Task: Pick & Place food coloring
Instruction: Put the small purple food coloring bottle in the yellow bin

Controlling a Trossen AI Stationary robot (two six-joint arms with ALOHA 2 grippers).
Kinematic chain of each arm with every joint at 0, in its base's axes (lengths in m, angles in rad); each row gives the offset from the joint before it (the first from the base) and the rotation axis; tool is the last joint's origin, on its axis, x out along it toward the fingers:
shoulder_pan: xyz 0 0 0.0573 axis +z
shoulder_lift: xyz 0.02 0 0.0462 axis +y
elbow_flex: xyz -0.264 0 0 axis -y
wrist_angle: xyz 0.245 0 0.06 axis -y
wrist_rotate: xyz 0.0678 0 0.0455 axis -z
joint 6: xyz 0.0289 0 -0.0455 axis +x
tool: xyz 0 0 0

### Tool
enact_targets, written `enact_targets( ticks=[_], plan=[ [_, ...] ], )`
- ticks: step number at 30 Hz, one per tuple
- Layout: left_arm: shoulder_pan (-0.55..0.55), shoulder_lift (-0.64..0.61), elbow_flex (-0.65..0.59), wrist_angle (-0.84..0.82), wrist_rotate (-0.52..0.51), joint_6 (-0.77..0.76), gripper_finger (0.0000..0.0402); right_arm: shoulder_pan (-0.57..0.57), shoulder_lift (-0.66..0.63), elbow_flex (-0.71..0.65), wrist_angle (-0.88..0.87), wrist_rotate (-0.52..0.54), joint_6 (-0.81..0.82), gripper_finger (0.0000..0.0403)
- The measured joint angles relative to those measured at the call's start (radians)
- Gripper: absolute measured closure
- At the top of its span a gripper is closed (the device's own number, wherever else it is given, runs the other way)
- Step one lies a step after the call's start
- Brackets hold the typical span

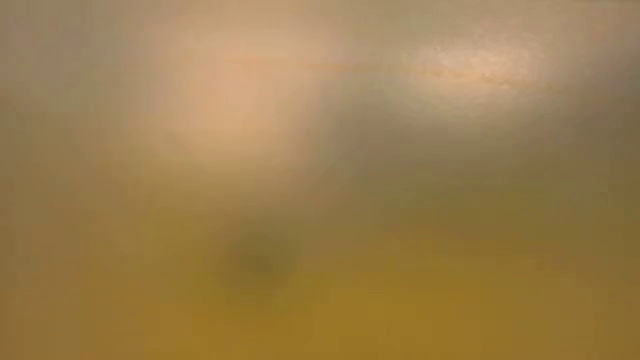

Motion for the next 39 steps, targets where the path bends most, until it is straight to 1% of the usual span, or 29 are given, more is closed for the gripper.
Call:
enact_targets(
  ticks=[7, 18, 24, 27, 31, 39],
  plan=[
    [0.055, 0.004, 0.0, 0.017, 0.0, 0.008, 0.0288, 0.0, 0.0, 0.0, 0.0, 0.0, 0.0, 0.0265],
    [0.089, 0.004, 0.0, 0.005, 0.026, 0.026, 0.0288, 0.0, 0.0, 0.0, 0.0, 0.0, 0.0, 0.0264],
    [0.089, 0.004, -0.005, -0.005, 0.039, 0.026, 0.0288, 0.0, 0.0, 0.0, 0.0, 0.0, 0.0, 0.0265],
    [0.088, 0.005, -0.046, 0.014, 0.061, 0.026, 0.0288, 0.0, 0.0, 0.0, 0.0, 0.0, 0.0, 0.0266],
    [0.069, 0.005, -0.087, 0.031, 0.062, 0.026, 0.0288, 0.0, 0.0, 0.0, 0.0, 0.0, 0.0, 0.0264],
    [0.029, 0.005, -0.093, 0.053, 0.065, 0.025, 0.0288, 0.0, 0.0, 0.0, 0.0, 0.0, 0.0, 0.0266]
  ],
)
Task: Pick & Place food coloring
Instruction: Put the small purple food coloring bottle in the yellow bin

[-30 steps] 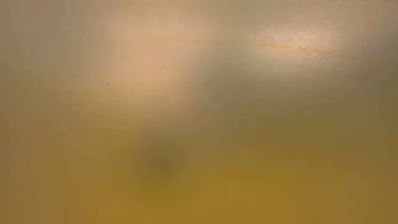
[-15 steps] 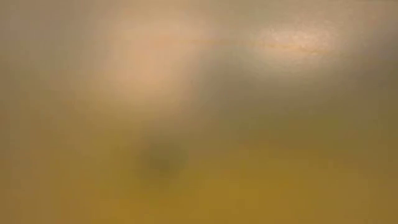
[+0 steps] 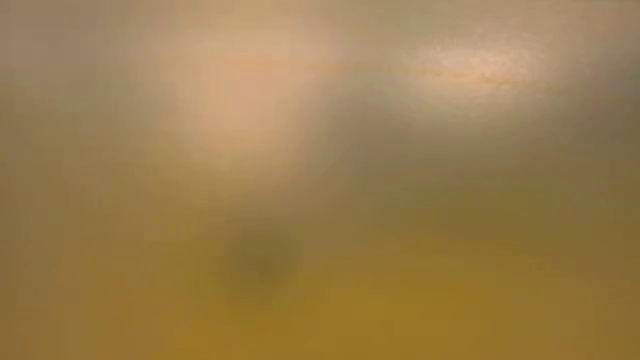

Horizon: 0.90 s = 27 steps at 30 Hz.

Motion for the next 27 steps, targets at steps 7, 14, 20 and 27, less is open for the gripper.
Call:
enact_targets(
  ticks=[7, 14, 20, 27],
  plan=[
    [-0.039, 0.0, -0.037, 0.046, 0.023, -0.008, 0.0288, 0.0, 0.0, 0.0, 0.0, 0.0, 0.0, 0.0265],
    [-0.055, 0.011, -0.051, 0.092, 0.024, -0.009, 0.0288, 0.0, 0.0, 0.0, 0.0, 0.0, 0.0, 0.0264],
    [-0.055, 0.064, -0.051, 0.12, 0.023, -0.01, 0.0288, 0.0, 0.0, 0.0, 0.0, 0.0, 0.0, 0.0266],
    [-0.055, 0.071, -0.051, 0.164, 0.033, -0.01, 0.0288, 0.0, 0.0, 0.0, 0.0, 0.0, 0.0, 0.0264]
  ],
)
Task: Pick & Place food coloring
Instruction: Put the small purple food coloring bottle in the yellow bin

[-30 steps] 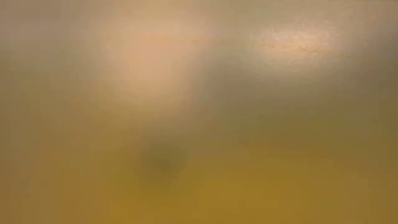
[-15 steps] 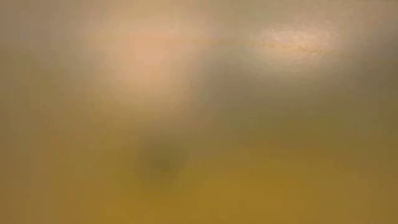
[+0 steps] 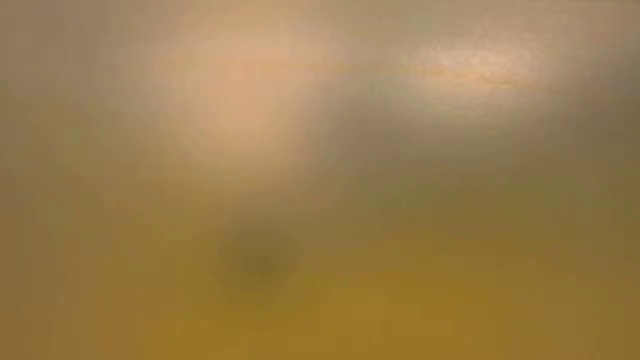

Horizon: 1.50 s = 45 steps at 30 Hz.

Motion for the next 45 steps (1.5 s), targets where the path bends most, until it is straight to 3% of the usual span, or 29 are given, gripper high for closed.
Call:
enact_targets(
  ticks=[4, 11, 32, 41, 45],
  plan=[
    [0.0, 0.0, -0.03, 0.028, 0.035, -0.019, 0.0288, 0.0, 0.0, 0.0, 0.0, 0.0, 0.0, 0.0266],
    [0.0, 0.0, -0.057, 0.066, -0.004, -0.043, 0.0288, 0.0, 0.0, 0.0, 0.0, 0.0, 0.0, 0.0264],
    [0.0, 0.0, -0.072, 0.057, 0.006, -0.144, 0.0289, 0.0, 0.0, 0.0, 0.0, 0.0, 0.0, 0.0264],
    [0.0, -0.001, -0.072, 0.058, 0.006, -0.177, 0.0352, 0.0, 0.0, 0.0, 0.0, 0.0, 0.0, 0.0266],
    [0.0, -0.002, -0.072, 0.061, 0.006, -0.181, 0.0355, 0.0, 0.0, 0.0, 0.0, 0.0, 0.0, 0.0264]
  ],
)
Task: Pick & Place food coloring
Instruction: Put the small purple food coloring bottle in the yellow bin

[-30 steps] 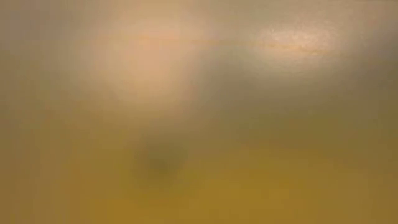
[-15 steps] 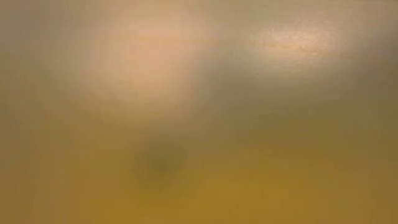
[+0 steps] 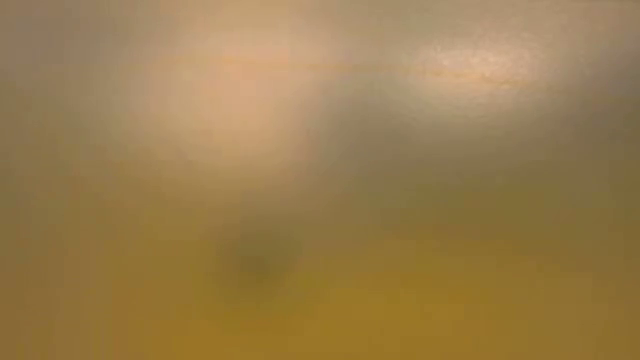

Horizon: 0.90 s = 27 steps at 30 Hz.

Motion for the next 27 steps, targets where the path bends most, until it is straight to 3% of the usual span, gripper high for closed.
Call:
enact_targets(
  ticks=[4, 9, 19, 27],
  plan=[
    [0.008, 0.0, 0.017, -0.003, 0.0, -0.02, 0.0341, 0.0, 0.0, 0.0, 0.0, 0.0, 0.0, 0.0265],
    [0.045, -0.042, 0.082, -0.008, 0.0, -0.03, 0.0354, 0.0, 0.0, 0.0, 0.0, 0.0, 0.0, 0.0265],
    [0.082, -0.08, 0.278, -0.07, -0.035, -0.078, 0.0342, 0.0, 0.0, 0.0, 0.0, 0.0, 0.0, 0.0266],
    [0.072, 0.067, 0.48, -0.11, -0.086, -0.215, 0.0347, 0.0, 0.0, 0.0, 0.0, 0.0, 0.0, 0.0265]
  ],
)
